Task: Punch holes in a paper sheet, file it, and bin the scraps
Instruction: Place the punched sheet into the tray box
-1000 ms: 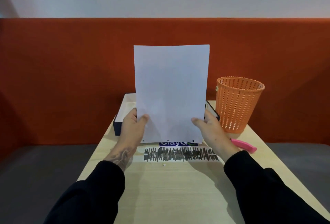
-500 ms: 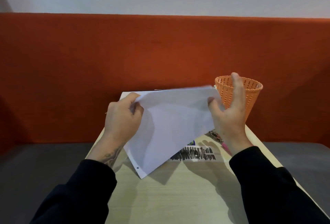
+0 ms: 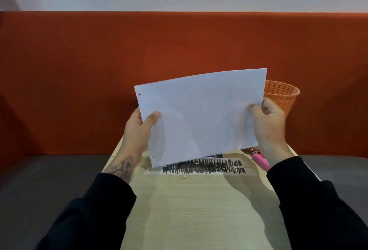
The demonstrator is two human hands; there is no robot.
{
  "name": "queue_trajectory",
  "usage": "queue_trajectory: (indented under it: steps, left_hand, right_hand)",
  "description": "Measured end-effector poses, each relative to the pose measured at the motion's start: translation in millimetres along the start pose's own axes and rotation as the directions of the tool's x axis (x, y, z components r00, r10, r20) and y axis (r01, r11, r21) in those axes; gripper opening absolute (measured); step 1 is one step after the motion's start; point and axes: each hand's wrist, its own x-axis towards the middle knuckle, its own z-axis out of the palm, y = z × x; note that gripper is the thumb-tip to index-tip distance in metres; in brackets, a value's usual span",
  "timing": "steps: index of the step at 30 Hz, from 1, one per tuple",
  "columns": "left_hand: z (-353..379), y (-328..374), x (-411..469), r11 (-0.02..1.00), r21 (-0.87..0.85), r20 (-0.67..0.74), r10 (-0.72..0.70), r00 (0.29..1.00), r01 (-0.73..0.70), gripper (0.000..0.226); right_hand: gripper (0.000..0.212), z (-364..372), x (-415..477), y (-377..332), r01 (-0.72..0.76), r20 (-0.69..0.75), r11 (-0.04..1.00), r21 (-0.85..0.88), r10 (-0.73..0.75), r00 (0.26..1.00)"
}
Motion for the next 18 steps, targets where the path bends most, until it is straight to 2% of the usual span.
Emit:
queue_trajectory:
  steps: [2, 8, 14, 18]
  left_hand:
    - [3.3, -1.2, -2.2, 0.997, -0.031, 0.039, -0.069, 0.997, 0.07, 0.016]
    - [3.3, 0.5, -0.1, 0.999, -0.016, -0.025, 0.05, 0.998, -0.051, 0.019]
    - [-0.6, -19.8, 4.6, 0.991, 0.035, 0.006, -0.126, 0.992, 0.125, 0.017]
    - [5.5, -20.4, 0.7, 0.991, 0.031, 0.01, -0.132, 0.991, 0.131, 0.022]
  right_hand:
    - [0.02, 0.6, 0.1, 0.3, -0.004, -0.02, 1.0, 0.022, 0.004, 1.0]
    - [0.018, 2.6, -1.2, 5.2, -0.066, 0.023, 0.995, 0.079, 0.065, 0.998]
    - [0.006, 3.2, -4.6, 28.4, -0.184, 0.054, 0.981, 0.053, 0.182, 0.982]
    - [0.021, 8.5, -7.0, 26.1, -0.186, 0.082, 0.982, 0.014, 0.184, 0.979]
